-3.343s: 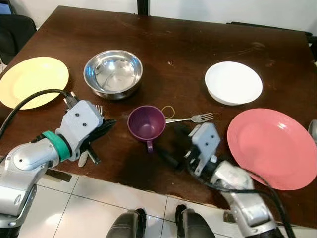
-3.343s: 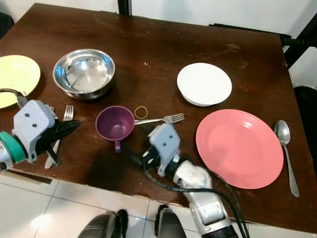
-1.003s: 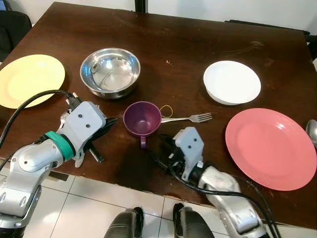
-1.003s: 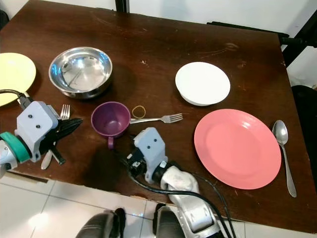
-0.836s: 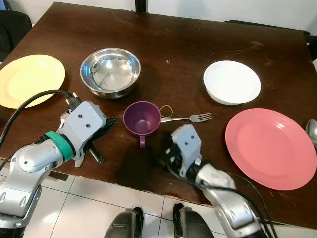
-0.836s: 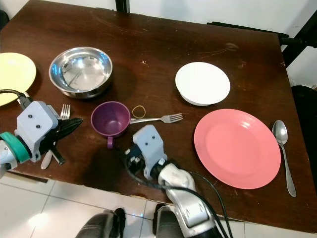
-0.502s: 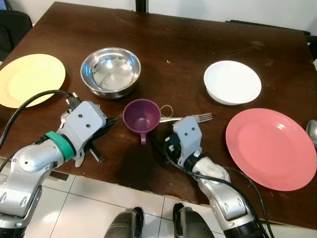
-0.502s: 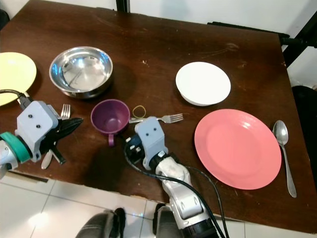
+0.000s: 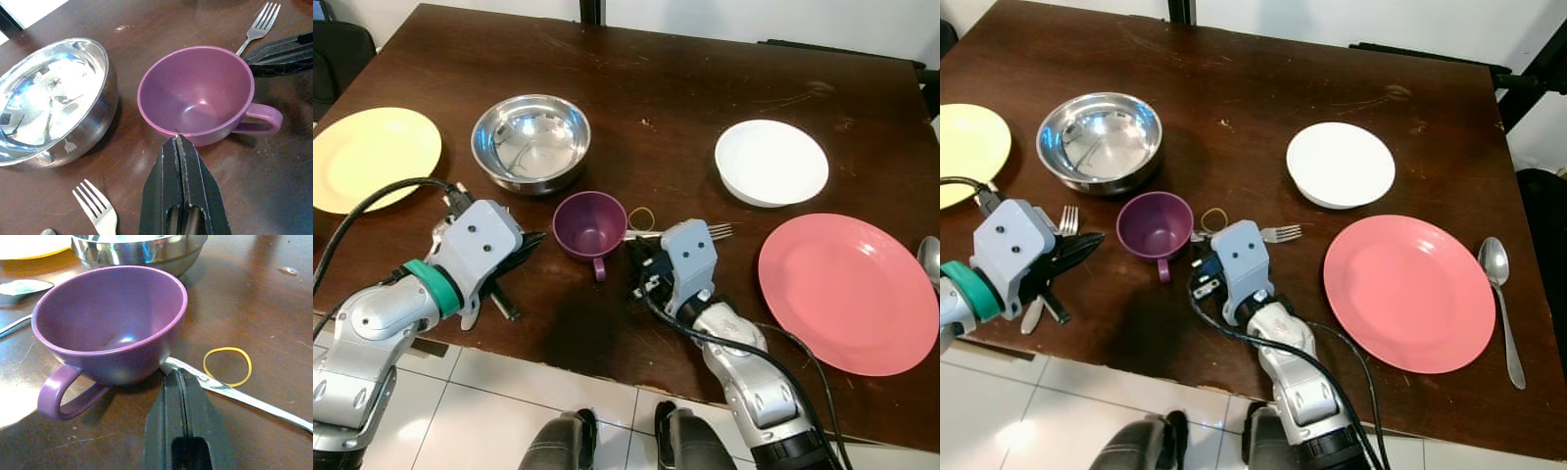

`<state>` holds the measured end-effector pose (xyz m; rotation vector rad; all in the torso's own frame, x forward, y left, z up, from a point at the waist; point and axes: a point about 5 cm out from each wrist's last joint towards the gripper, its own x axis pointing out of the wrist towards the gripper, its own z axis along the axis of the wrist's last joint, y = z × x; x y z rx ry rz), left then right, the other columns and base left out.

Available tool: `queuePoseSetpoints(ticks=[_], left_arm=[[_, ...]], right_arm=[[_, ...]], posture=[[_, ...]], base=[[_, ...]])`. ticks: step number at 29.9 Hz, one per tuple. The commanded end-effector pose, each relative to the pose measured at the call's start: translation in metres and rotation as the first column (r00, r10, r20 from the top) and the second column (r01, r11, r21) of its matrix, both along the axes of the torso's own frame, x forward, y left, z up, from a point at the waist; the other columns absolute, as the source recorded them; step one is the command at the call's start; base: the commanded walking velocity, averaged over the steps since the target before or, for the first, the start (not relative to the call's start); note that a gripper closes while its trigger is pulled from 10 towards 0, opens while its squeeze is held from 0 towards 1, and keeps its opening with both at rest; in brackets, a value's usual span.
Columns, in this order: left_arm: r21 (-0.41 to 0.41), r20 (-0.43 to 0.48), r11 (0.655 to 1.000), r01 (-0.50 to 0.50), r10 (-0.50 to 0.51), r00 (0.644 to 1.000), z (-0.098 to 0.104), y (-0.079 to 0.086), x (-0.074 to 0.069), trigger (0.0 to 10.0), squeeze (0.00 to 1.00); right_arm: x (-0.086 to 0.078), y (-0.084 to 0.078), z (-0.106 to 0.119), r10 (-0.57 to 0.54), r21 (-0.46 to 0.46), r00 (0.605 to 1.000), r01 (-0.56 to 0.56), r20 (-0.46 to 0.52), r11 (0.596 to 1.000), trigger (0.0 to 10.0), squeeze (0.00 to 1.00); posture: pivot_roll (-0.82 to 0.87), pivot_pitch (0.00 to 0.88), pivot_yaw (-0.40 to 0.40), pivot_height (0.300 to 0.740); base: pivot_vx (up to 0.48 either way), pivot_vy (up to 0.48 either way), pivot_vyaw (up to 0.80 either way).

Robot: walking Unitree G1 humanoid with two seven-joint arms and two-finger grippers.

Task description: Setting the table

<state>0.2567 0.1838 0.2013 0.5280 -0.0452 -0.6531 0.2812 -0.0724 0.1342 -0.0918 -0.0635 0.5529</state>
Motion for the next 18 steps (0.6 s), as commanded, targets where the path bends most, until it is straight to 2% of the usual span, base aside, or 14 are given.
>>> queuePoseSetpoints(ticks=[1, 8, 10, 12, 13, 16, 17, 18], left_arm=[[0.0, -0.023, 1.0, -0.002, 0.002, 1.0, -0.005, 0.0, -0.003, 10.0, 0.0], [-0.001, -0.026, 1.0, -0.001, 0.0, 1.0, -0.005, 0.0, -0.003, 10.0, 0.0], [-0.007, -0.03, 1.0, 0.003, -0.003, 1.0, -0.005, 0.001, -0.004, 10.0, 0.0], [-0.007, -0.03, 1.0, 0.003, -0.003, 1.0, -0.005, 0.001, -0.004, 10.0, 0.0], [-0.012, -0.037, 1.0, 0.01, -0.011, 0.999, -0.005, 0.001, -0.006, 10.0, 0.0], [-0.017, -0.046, 1.0, 0.021, -0.022, 0.999, -0.005, 0.001, -0.009, 10.0, 0.0], [-0.02, -0.053, 0.999, 0.026, -0.027, 0.998, -0.006, 0.002, -0.012, 10.0, 0.0], [-0.02, -0.053, 0.999, 0.026, -0.027, 0.998, -0.006, 0.002, -0.012, 10.0, 0.0]], right_arm=[[-0.002, -0.001, -0.009, -0.003, -0.004, 1.0, 0.003, -0.029, 1.0, 0.0, 0.0], [-0.001, -0.007, -0.007, -0.027, 0.0, 0.999, 0.027, -0.023, 1.0, 0.0, 0.0], [0.004, -0.019, 0.003, -0.074, 0.03, 0.997, 0.073, 0.016, 0.997, 0.0, 0.0], [0.004, -0.019, 0.003, -0.074, 0.03, 0.997, 0.073, 0.016, 0.997, 0.0, 0.0], [0.009, -0.028, 0.013, -0.114, 0.063, 0.992, 0.111, 0.045, 0.992, 0.0, 0.0], [0.013, -0.035, 0.023, -0.141, 0.096, 0.987, 0.134, 0.073, 0.986, 0.0, 0.0], [0.015, -0.04, 0.032, -0.152, 0.125, 0.983, 0.139, 0.099, 0.982, 4.4, 0.0], [0.015, -0.04, 0.032, -0.152, 0.125, 0.983, 0.139, 0.099, 0.982, 4.4, 0.0]], posture=[[0.03, 0.187, 0.075, 0.74], [0.03, 0.19, 0.076, 0.74], [0.03, 0.192, 0.079, 0.74], [0.03, 0.192, 0.079, 0.74], [0.03, 0.193, 0.08, 0.74], [0.03, 0.194, 0.082, 0.74], [0.03, 0.195, 0.084, 0.74], [0.03, 0.195, 0.084, 0.74]], base=[[0.0, 0.0, 0.0], [0.0, 0.0, 0.0], [0.0, 0.0, 0.0], [0.0, 0.0, 0.0], [0.0, 0.0, 0.0], [0.0, 0.0, 0.0], [0.0, 0.0, 0.0], [0.0, 0.0, 0.0]])
